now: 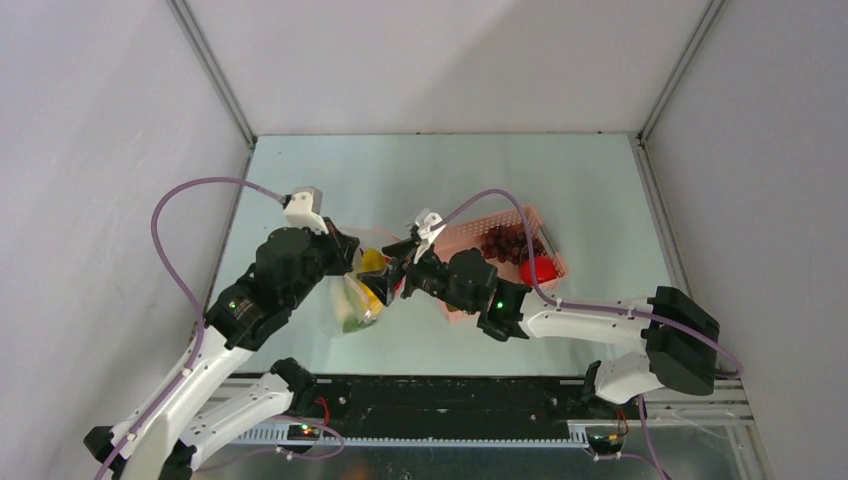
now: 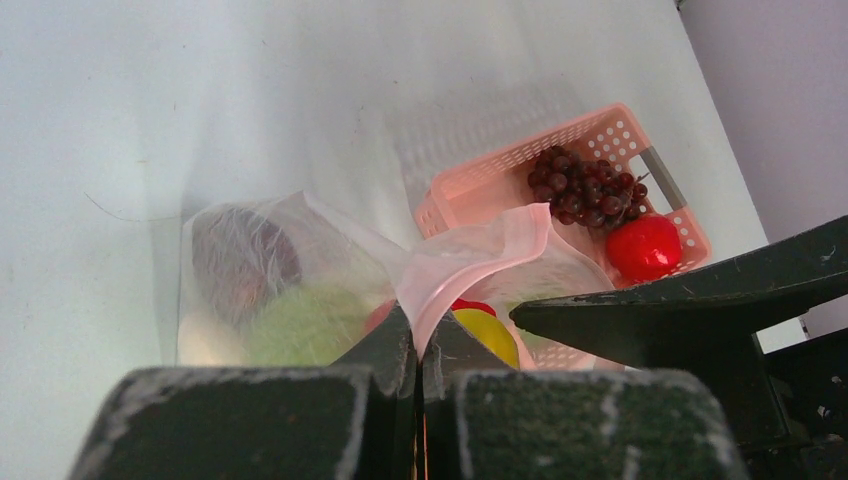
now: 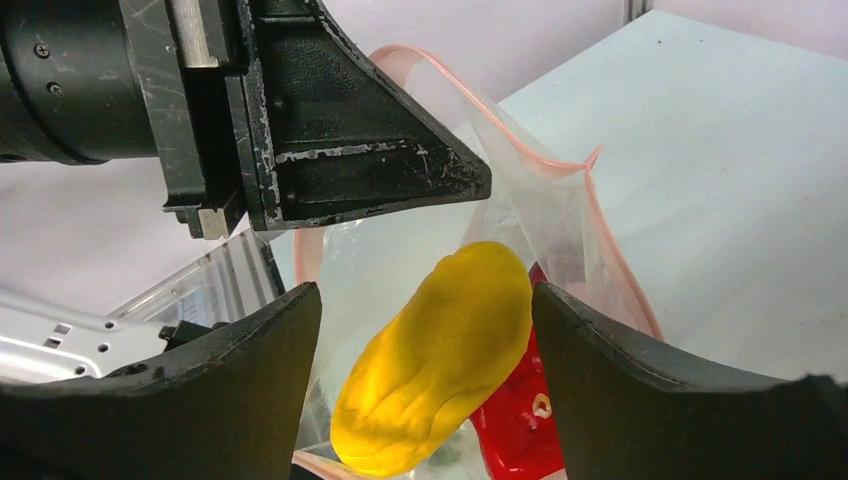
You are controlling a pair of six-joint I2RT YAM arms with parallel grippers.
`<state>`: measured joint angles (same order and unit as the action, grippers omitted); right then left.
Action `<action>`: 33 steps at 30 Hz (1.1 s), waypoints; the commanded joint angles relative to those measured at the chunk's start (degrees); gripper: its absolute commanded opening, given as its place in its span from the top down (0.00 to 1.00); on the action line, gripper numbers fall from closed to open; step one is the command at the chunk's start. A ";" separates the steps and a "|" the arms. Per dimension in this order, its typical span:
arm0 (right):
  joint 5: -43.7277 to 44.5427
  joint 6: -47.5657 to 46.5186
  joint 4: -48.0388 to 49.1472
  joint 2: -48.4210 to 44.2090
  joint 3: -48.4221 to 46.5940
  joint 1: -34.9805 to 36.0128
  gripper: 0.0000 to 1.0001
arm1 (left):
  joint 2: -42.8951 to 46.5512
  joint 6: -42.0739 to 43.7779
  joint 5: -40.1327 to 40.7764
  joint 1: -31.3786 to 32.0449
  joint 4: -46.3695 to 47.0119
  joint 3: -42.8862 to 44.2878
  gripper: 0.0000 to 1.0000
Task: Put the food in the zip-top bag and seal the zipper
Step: Place the fake fruit in the zipper food storage bag, then adjust the zipper food storage bag at the center of the board.
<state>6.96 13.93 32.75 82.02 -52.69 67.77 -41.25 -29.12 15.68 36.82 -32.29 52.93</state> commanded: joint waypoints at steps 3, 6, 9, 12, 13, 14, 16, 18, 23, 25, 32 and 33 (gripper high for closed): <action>2.31 0.78 -1.21 -0.18 -3.07 0.26 0.19 | 0.33 -0.78 -0.39 -0.35 2.63 1.37 1.00; 2.89 1.35 -2.01 -1.18 -3.12 0.33 0.18 | 0.59 -0.78 -0.35 -0.36 2.71 1.48 1.00; 3.34 1.74 -3.69 -3.69 -3.12 0.17 0.17 | 1.27 0.04 0.61 -0.37 2.45 2.13 1.00; 3.47 1.91 -6.29 -7.02 -3.12 -0.19 0.16 | 2.15 0.58 1.51 -0.44 2.42 2.34 1.00; 4.02 1.64 -6.95 -8.82 -3.12 -0.20 0.15 | 2.32 0.61 1.84 -0.43 2.46 2.37 1.00; 4.33 0.86 -8.22 -9.78 -3.12 -0.19 0.15 | 2.39 0.68 1.96 -0.45 2.43 2.32 1.00; 5.27 -0.36 -10.22 -12.93 -3.12 -0.22 0.15 | 2.22 0.77 1.99 -0.43 2.35 2.51 1.00; 6.58 -1.19 -12.31 -14.70 -3.12 -0.27 0.14 | 1.97 0.74 1.91 -0.48 2.33 2.67 1.00; 12.10 1.18 -19.15 -15.71 -3.12 -1.31 0.17 | 1.46 0.76 1.37 -0.46 2.17 2.78 1.00; 11.34 3.72 -21.31 -15.11 -3.10 -2.29 0.19 | 1.38 0.76 1.25 -0.47 2.18 2.75 1.00; 4.91 10.29 -27.48 -9.60 -4.98 -5.40 0.28 | 0.82 0.75 0.57 -0.44 2.21 2.74 1.00; 4.16 10.52 -28.09 -8.34 -5.19 -5.48 0.31 | 0.58 0.78 0.40 -0.43 2.22 2.78 1.00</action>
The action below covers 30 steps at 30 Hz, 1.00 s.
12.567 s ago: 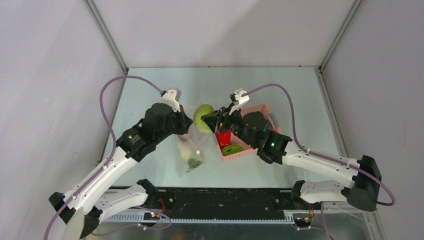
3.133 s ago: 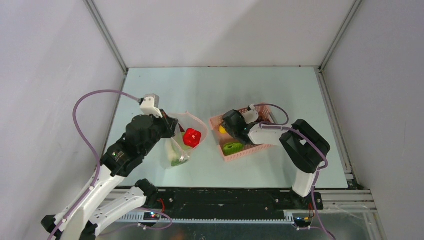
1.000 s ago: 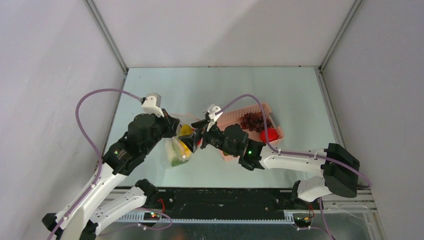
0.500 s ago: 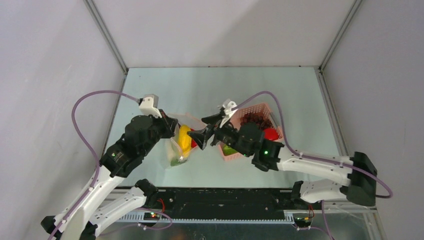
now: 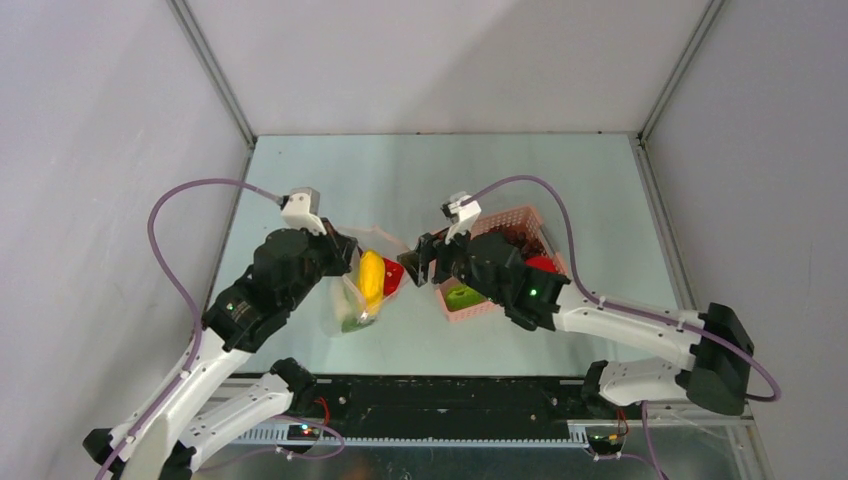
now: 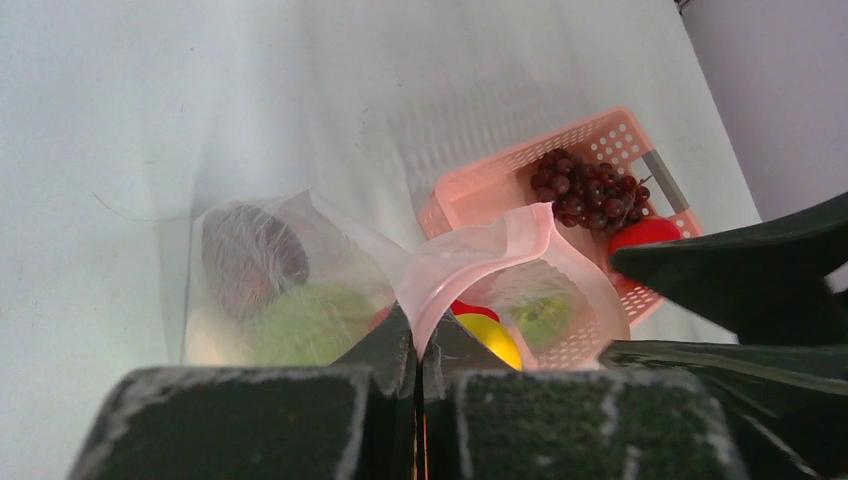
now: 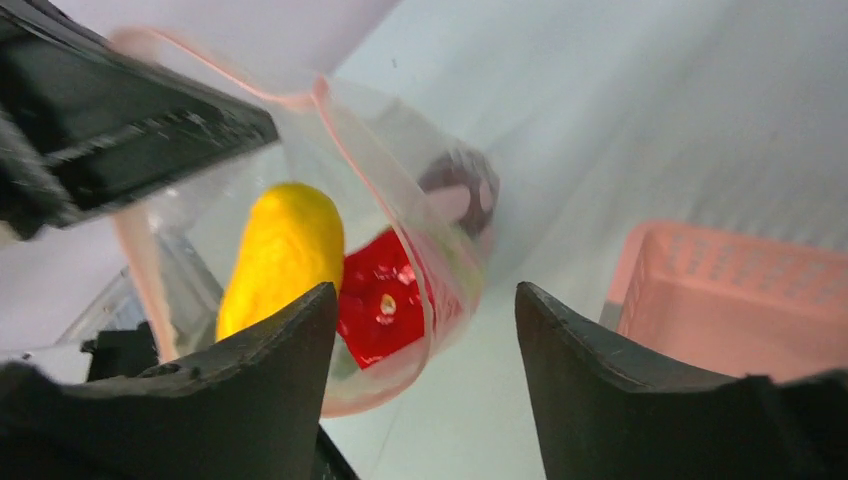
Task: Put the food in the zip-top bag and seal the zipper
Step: Adjust the zipper food storage bag at the center of the board.
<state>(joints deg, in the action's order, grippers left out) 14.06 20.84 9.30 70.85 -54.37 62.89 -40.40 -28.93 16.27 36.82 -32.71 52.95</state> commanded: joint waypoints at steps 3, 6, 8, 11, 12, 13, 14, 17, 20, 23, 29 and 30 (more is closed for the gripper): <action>-4.14 4.54 -5.36 4.90 -4.85 -0.82 0.46 | -0.70 0.61 -0.40 -0.44 2.52 2.81 1.00; -4.43 5.14 -5.63 5.90 -5.73 -0.95 0.82 | -0.60 1.01 -0.12 -0.45 2.40 2.98 1.00; -5.65 5.07 -4.94 5.50 -6.33 -1.01 0.99 | -0.40 1.66 1.61 -0.50 1.63 3.68 1.00; -9.07 4.43 -5.28 4.54 -9.21 -1.39 1.00 | -0.12 2.53 2.60 -0.80 0.98 4.49 0.95; -11.61 5.08 -5.97 4.31 -10.25 -1.77 1.00 | -0.07 2.76 2.20 -0.83 1.07 4.59 0.90; -14.20 5.48 -7.59 4.10 -12.67 -2.05 1.00 | 0.07 3.20 1.97 -0.88 1.11 4.56 0.88; -15.58 6.44 -8.36 4.07 -13.83 -2.49 1.00 | 0.11 3.32 1.63 -0.88 1.21 4.54 0.86; -19.05 8.38 -13.42 4.35 -19.97 -2.59 1.00 | 0.19 3.46 1.37 -1.03 1.10 4.61 0.81; -20.87 10.45 -17.13 5.63 -25.30 -2.52 1.00 | 0.23 3.41 0.72 -1.14 1.22 4.50 0.81; -21.33 11.22 -19.91 7.76 -27.80 -2.67 1.00 | 0.28 3.23 0.63 -1.19 1.34 4.44 0.82; -20.19 11.91 -25.14 10.95 -30.02 -4.13 1.00 | 0.42 3.19 1.78 -1.18 1.04 4.42 0.98; -19.07 11.88 -26.90 11.59 -30.27 -4.48 1.00 | 0.57 3.22 2.54 -1.23 0.88 4.43 0.99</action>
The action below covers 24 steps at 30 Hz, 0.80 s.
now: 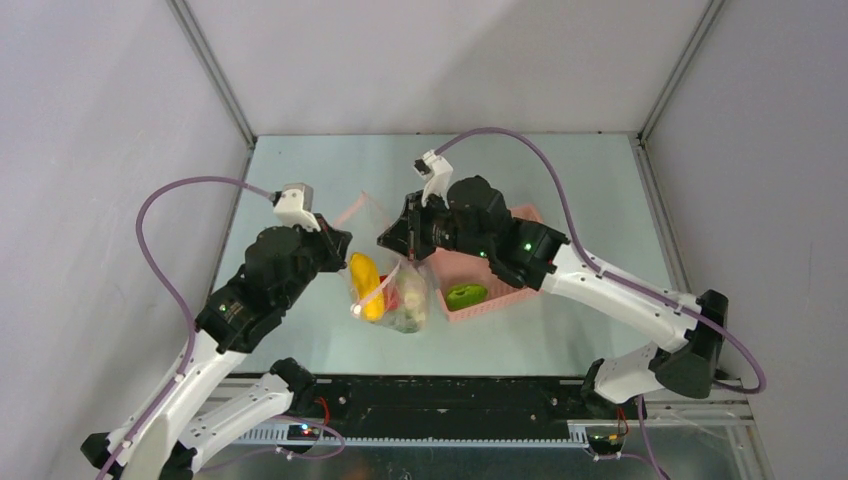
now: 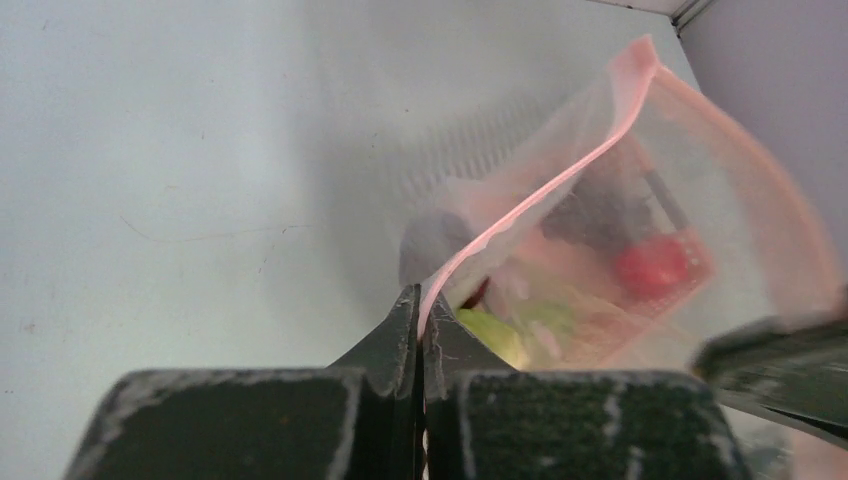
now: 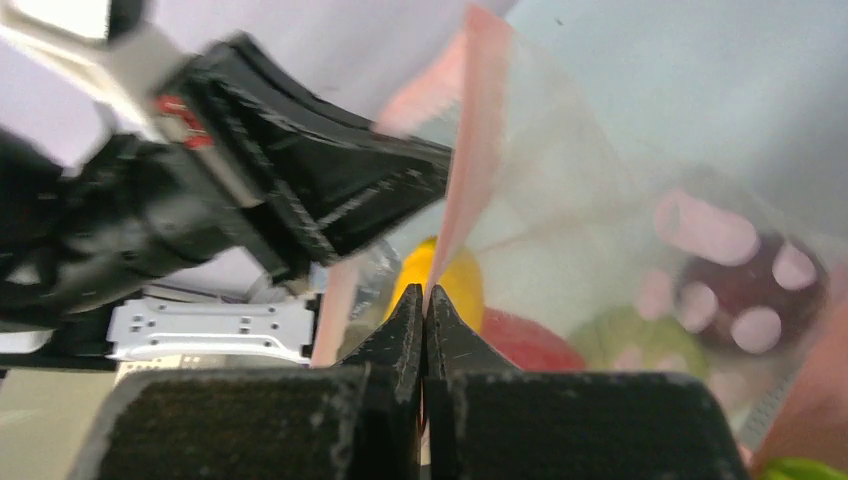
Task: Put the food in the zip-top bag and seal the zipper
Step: Adjust the zipper food storage bag at the center of the board.
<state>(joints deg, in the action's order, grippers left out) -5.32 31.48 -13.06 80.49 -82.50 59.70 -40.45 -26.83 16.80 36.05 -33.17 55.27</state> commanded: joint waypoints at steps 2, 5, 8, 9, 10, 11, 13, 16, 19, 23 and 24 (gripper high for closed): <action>3.93 0.83 -8.30 2.77 -2.79 -1.67 1.00 | 1.23 1.23 3.66 -0.52 0.87 2.39 1.00; 10.35 -0.21 -13.80 3.49 -3.30 -1.86 1.00 | 3.09 1.36 6.13 -0.88 0.66 2.27 1.00; 14.69 -1.25 -18.09 3.90 -3.07 -1.87 1.00 | 4.58 1.71 8.49 -1.16 0.92 2.04 1.00; 15.24 -1.54 -18.64 3.85 -2.92 -1.87 1.00 | 5.13 1.79 8.77 -1.47 1.07 2.02 1.00; 16.52 -1.70 -19.56 3.77 -2.88 -1.87 1.00 | 5.34 1.83 9.57 -1.62 0.80 2.25 1.00; 17.38 -1.74 -20.36 3.46 -2.85 -1.91 1.00 | 5.72 1.92 9.92 -2.04 0.72 2.37 1.00; 20.89 -1.96 -20.90 2.16 -2.73 -1.99 1.00 | 6.26 2.15 10.96 -2.52 0.51 2.67 1.00; 22.28 -3.85 -18.45 -0.47 -1.82 -2.13 1.00 | 6.87 2.29 11.02 -2.79 0.83 2.84 1.00; 12.35 -5.44 -9.65 -3.34 1.65 -2.27 1.00 | 6.51 3.47 4.96 -2.95 2.35 2.69 1.00; -4.14 -6.31 0.00 -2.43 3.08 -1.86 1.00 | 1.93 3.93 -9.08 -2.99 4.19 3.59 1.00; -5.70 -6.29 1.35 -2.00 3.12 -1.60 1.00 | -0.16 4.00 -10.48 -2.96 3.47 4.85 1.00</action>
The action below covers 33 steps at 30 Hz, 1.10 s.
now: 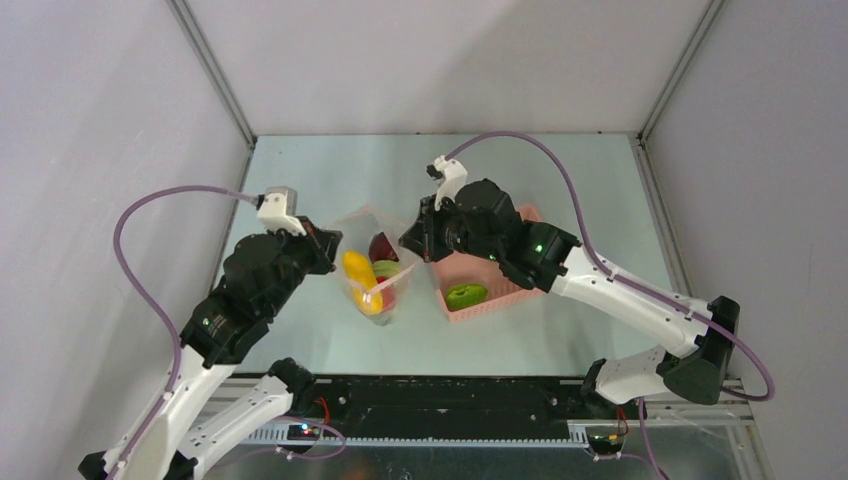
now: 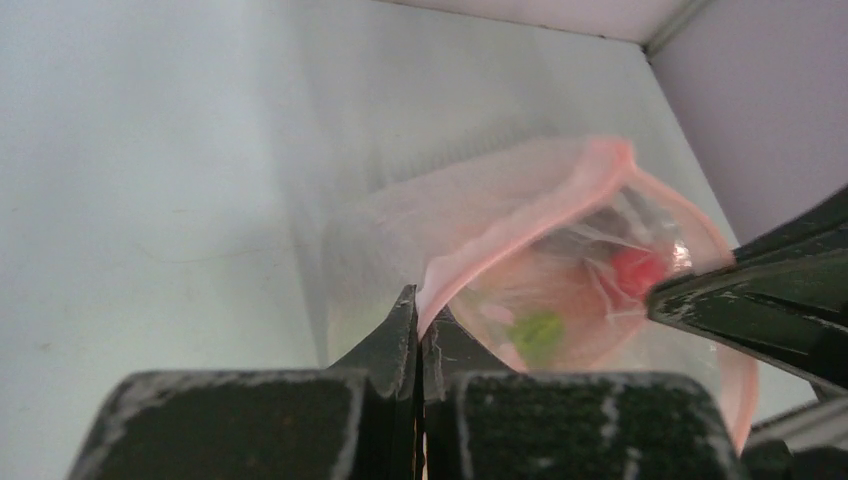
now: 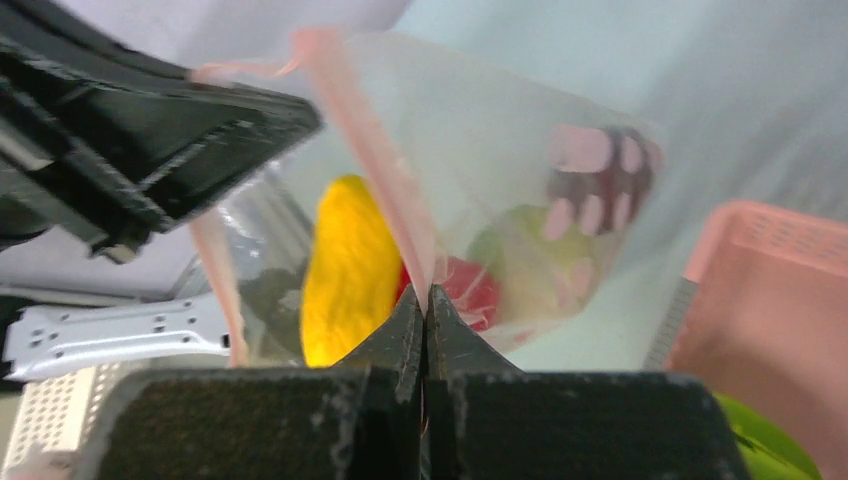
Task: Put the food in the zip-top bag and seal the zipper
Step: Adjust the zipper food storage bag at the center of the board.
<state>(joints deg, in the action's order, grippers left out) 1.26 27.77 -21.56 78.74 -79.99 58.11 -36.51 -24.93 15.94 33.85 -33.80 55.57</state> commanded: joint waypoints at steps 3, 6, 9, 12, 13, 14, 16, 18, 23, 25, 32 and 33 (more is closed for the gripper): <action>-16.09 -1.84 14.80 1.23 0.47 0.57 1.00 | -7.58 2.17 -11.04 -0.67 1.27 6.90 0.95; -14.40 -0.27 15.69 1.51 0.39 0.65 1.00 | -8.65 1.81 -9.69 -0.73 -0.30 7.45 0.59; -9.21 1.23 14.61 1.16 0.40 0.61 1.00 | -7.54 1.66 -8.10 -0.71 -1.34 7.16 0.17; -3.10 2.45 12.41 0.71 0.38 0.91 1.00 | -5.53 1.03 -6.01 -0.74 -3.68 7.05 0.05; -2.18 2.83 12.06 0.62 0.43 0.98 1.00 | -4.89 0.81 -5.66 -0.73 -5.41 6.97 0.05; 0.21 2.91 11.48 0.45 0.44 1.22 1.00 | -4.67 0.18 -4.65 -0.76 -6.28 6.95 0.06; 2.44 2.94 11.16 0.44 0.50 1.78 1.00 | -4.49 -0.76 -3.51 -0.62 -9.59 7.03 0.12; 3.73 2.79 10.99 0.57 0.53 2.25 1.00 | -4.62 -1.95 -3.31 -0.66 -12.99 7.15 0.17; 6.55 2.26 10.24 0.73 0.53 3.33 1.00 | -3.23 -5.40 -0.71 -0.37 -19.09 6.62 0.41; 8.13 1.95 10.25 0.91 0.58 3.81 1.00 | -1.70 -6.79 -0.71 -0.32 -18.19 5.68 0.59; 9.10 1.83 9.37 1.05 0.58 4.38 1.00 | -2.08 -5.12 1.43 -0.30 -16.47 8.67 1.00; 8.82 1.84 9.35 1.00 0.61 4.38 1.00 | -3.20 -3.92 3.69 -0.28 -16.78 10.61 1.00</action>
<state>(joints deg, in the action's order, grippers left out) 8.16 30.00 -12.91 80.64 -79.18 62.33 -37.67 -31.00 14.44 33.63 -51.16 61.25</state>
